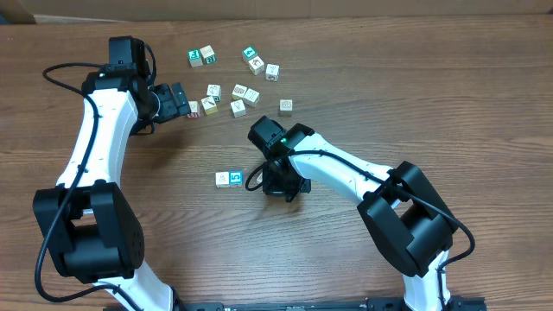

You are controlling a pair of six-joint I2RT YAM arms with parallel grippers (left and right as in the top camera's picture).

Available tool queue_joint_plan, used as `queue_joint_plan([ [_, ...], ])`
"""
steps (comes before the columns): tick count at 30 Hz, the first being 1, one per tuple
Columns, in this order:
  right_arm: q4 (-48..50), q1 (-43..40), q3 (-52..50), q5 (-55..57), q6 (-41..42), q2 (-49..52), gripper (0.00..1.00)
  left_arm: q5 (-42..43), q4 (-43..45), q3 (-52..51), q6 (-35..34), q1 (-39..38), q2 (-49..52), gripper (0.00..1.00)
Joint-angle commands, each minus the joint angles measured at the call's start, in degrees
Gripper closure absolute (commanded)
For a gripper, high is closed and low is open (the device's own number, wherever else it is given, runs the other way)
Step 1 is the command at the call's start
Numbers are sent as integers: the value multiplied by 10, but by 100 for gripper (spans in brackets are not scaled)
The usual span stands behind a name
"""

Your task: Form a horizontal line

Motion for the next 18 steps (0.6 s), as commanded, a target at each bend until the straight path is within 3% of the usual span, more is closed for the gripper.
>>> queue_joint_plan([
  [1,2,1,-2,9,2,-21,91,-3,1,5,0,-4,4,0],
  [18,-19,1,-2,10,2,-21,90,-3,1,5,0,-4,4,0],
])
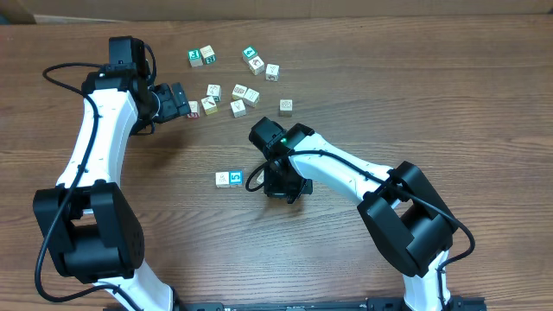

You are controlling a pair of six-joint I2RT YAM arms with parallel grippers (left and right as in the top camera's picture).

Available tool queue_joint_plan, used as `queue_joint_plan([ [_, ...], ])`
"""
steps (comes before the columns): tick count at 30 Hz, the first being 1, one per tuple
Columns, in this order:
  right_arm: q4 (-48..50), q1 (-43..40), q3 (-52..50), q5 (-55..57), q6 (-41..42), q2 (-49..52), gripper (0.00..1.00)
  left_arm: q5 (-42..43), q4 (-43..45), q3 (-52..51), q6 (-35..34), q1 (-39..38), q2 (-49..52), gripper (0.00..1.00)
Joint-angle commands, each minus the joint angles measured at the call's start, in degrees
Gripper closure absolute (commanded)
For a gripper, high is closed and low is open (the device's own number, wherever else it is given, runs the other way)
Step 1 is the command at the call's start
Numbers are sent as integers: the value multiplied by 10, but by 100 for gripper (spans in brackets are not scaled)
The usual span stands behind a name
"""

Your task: Form a horizontal line

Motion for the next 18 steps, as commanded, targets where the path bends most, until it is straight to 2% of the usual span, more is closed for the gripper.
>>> queue_joint_plan([
  [1,0,0,-2,9,2,-21,90,-4,1,5,0,-4,4,0],
  [18,50,0,-2,33,2,-21,90,-3,1,5,0,-4,4,0],
])
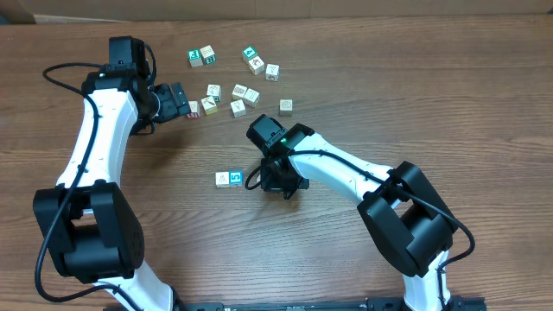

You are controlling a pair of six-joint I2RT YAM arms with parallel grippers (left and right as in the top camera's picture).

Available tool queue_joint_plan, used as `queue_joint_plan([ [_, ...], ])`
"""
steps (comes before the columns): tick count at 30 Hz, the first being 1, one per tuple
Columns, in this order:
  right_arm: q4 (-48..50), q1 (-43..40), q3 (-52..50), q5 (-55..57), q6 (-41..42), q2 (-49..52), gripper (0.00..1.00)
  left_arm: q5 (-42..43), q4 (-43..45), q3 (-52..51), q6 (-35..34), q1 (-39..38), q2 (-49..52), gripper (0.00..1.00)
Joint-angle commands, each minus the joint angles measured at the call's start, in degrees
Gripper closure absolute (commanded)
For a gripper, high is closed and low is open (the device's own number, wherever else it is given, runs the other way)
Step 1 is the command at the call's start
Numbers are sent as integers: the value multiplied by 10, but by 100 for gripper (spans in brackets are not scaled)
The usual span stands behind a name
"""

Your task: Form a horizontal line

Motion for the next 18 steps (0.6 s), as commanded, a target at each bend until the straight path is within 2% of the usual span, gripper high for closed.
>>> queue_joint_plan([
  [1,3,1,-2,12,2,-21,90,-4,1,5,0,-4,4,0],
  [18,52,0,-2,9,2,-21,90,-4,1,5,0,-4,4,0],
])
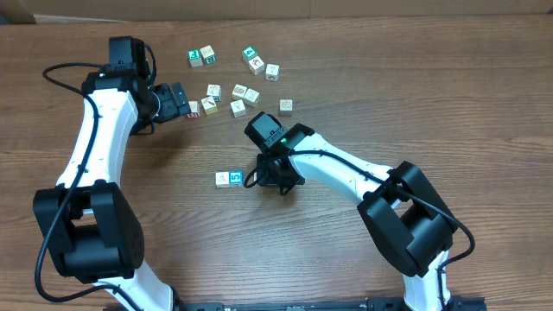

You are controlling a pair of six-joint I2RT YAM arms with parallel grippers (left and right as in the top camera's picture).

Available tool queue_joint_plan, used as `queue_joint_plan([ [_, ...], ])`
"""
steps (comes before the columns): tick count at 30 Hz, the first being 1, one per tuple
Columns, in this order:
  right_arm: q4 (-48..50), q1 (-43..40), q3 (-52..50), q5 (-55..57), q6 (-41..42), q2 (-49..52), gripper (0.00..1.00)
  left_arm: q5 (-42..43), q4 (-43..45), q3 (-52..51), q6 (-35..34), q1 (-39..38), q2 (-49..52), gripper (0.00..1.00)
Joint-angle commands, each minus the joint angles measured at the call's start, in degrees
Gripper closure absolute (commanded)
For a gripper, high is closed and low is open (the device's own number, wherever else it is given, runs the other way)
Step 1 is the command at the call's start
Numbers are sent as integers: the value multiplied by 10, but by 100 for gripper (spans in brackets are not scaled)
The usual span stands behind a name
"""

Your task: Form a horizontal line

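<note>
Two small cubes lie side by side in a short row at mid-table: a white block point(223, 179) and a teal block marked 5 point(237, 178). My right gripper point(273, 182) points down just right of the teal block. Its fingers are hidden under the wrist, so its state and any load cannot be told. Several loose blocks point(239, 90) are scattered at the back. My left gripper point(183, 101) lies at the left edge of that scatter, open, with a reddish block point(193, 108) at its fingertips.
Green blocks point(195, 57) and pale ones point(272, 71) lie farthest back, and a lone pale block point(286, 105) sits just behind the right wrist. The right arm's black base point(410, 225) fills the lower right, and the left arm's base point(86, 233) the lower left.
My right gripper has shifted slightly left and back, closer to the teal block. The left arm and all visible blocks are where they were.
At every earlier moment the two-block row lay at mid-table and my left gripper rested by the reddish block. My right gripper stood a little right of the row, and by now it has edged nearer to the teal block's right side.
</note>
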Motion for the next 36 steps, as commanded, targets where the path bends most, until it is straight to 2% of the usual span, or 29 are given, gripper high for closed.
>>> queue_joint_plan([
  [1,7,0,-2,8,2,-21,90,-4,1,5,0,-4,4,0],
  [20,24,0,-2,9,2,-21,90,-3,1,5,0,-4,4,0],
  [28,17,0,-2,73,2,-21,90,-3,2,5,0,-4,4,0],
  [36,19,1,-2,56,2,-21,96,-4,2,5,0,-4,4,0],
])
